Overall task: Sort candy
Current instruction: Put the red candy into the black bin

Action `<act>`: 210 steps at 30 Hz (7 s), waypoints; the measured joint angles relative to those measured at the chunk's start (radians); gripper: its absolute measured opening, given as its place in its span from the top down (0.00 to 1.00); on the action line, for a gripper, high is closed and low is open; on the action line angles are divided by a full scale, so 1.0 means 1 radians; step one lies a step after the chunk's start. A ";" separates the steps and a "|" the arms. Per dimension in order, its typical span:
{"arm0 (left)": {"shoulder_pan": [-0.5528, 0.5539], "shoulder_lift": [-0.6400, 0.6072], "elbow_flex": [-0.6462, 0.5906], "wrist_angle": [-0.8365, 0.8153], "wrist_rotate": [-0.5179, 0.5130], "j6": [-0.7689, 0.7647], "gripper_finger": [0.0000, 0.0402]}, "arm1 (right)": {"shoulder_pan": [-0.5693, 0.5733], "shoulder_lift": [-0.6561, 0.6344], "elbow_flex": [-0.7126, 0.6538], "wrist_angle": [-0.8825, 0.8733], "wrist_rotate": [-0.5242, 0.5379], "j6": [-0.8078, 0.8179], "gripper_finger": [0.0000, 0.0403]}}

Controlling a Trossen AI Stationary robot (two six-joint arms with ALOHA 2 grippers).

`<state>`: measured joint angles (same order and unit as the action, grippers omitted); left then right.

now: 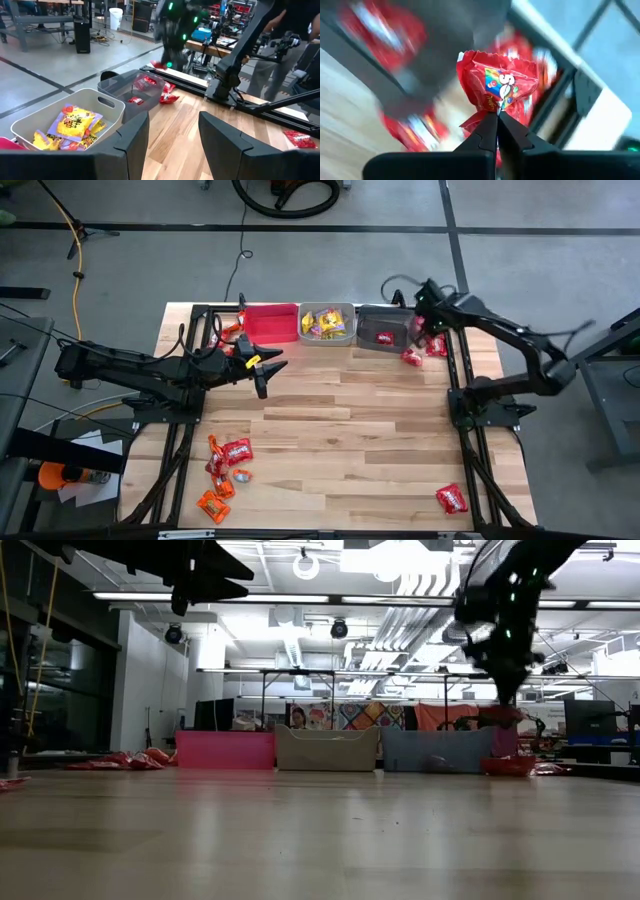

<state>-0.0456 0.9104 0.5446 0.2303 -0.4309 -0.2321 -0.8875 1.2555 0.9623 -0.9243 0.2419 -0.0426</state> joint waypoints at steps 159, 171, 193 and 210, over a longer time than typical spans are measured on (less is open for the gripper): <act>0.211 0.007 0.288 -0.383 0.506 0.213 1.00 | 0.745 0.015 0.005 1.130 -0.438 0.278 0.46; 0.090 0.165 0.286 -0.220 0.400 0.211 1.00 | 0.789 0.015 0.005 1.127 -0.416 0.246 0.46; 0.082 0.288 0.287 -0.075 0.447 0.262 1.00 | 0.870 0.161 0.006 1.230 -0.227 0.065 0.46; 0.087 0.354 0.287 -0.023 0.448 0.288 1.00 | 0.871 0.169 0.005 1.236 -0.261 0.113 0.72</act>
<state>0.0410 1.2644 0.8318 0.2076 0.0170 0.0558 -0.0167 1.4250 0.9668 0.3116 -0.0189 0.0708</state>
